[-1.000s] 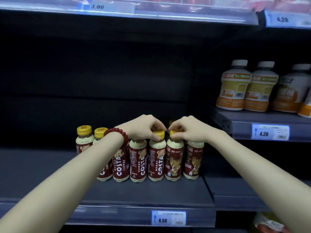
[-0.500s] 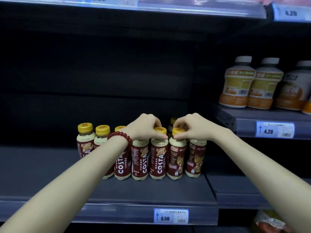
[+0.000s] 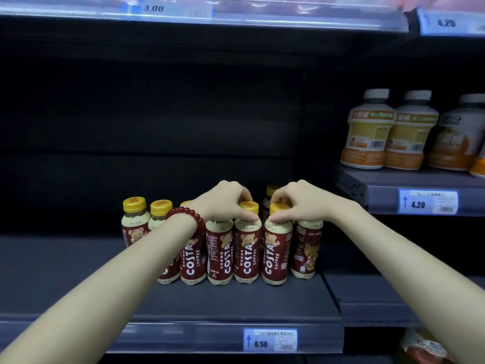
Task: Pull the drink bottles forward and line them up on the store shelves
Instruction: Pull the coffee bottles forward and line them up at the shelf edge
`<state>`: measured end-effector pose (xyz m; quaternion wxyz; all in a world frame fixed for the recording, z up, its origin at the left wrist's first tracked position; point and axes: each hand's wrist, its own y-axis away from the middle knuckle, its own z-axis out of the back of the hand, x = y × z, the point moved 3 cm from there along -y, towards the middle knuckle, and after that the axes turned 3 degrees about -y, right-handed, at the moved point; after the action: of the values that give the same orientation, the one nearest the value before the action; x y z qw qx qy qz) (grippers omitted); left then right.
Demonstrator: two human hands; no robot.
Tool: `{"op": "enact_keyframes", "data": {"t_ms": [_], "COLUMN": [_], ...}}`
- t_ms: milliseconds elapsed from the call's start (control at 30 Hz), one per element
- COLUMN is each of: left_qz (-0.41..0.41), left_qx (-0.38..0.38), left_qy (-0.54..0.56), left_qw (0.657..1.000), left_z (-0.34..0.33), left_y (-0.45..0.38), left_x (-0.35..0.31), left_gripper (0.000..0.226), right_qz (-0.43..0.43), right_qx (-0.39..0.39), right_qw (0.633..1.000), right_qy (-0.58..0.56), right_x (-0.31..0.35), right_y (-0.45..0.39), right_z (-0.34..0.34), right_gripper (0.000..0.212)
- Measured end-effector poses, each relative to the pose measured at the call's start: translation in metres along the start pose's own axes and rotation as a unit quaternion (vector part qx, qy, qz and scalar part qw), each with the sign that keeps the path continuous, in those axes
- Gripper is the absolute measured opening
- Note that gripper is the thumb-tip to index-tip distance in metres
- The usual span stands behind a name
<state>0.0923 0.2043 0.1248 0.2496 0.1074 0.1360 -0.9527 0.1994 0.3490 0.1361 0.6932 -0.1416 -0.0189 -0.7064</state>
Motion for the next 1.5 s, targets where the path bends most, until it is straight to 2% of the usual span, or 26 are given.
{"op": "enact_keyframes", "data": {"t_ms": [167, 400, 467, 600, 733, 867, 967, 1133, 1267, 1500], "left_qz": [-0.006, -0.006, -0.003, -0.010, -0.038, -0.049, -0.046, -0.056, -0.069, -0.008], "left_qx": [0.019, 0.009, 0.004, -0.017, -0.059, -0.064, -0.063, -0.055, -0.062, -0.131], "left_qy": [0.001, -0.004, -0.016, -0.032, -0.039, -0.034, -0.012, 0.016, 0.016, 0.031], "left_qw": [1.000, 1.000, 1.000, 0.999, 0.997, 0.996, 0.997, 0.997, 0.996, 0.991], "left_z": [0.002, 0.001, 0.001, -0.001, -0.005, -0.012, -0.013, -0.012, -0.015, 0.004], "left_y": [0.002, 0.006, 0.005, 0.002, -0.003, -0.006, -0.006, -0.004, -0.006, -0.025], "left_x": [-0.001, -0.004, -0.006, -0.015, -0.032, -0.043, -0.042, -0.042, -0.049, -0.043], "left_gripper": [0.052, 0.053, 0.054, 0.057, 0.050, 0.040, 0.041, 0.040, 0.042, 0.036], "right_qz": [0.025, 0.016, 0.004, -0.038, -0.091, -0.169, -0.203, -0.183, -0.173, -0.148], "right_qx": [0.062, 0.040, 0.006, -0.136, -0.175, -0.213, -0.214, -0.183, -0.159, -0.150], "right_qw": [0.998, 0.999, 0.999, 0.989, 0.980, 0.962, 0.955, 0.965, 0.971, 0.976], "right_qy": [-0.009, -0.029, -0.051, -0.030, 0.007, 0.028, 0.044, 0.049, 0.044, 0.047], "right_x": [0.002, 0.001, -0.002, -0.016, -0.026, -0.035, -0.039, -0.032, -0.031, -0.033], "right_y": [0.003, 0.007, 0.014, 0.029, 0.031, 0.034, 0.033, 0.031, 0.033, 0.048], "right_z": [0.006, 0.001, 0.004, 0.012, 0.000, -0.009, -0.010, -0.005, -0.002, -0.003], "right_gripper": [0.041, 0.053, 0.058, 0.046, 0.048, 0.052, 0.053, 0.038, 0.040, 0.035]}}
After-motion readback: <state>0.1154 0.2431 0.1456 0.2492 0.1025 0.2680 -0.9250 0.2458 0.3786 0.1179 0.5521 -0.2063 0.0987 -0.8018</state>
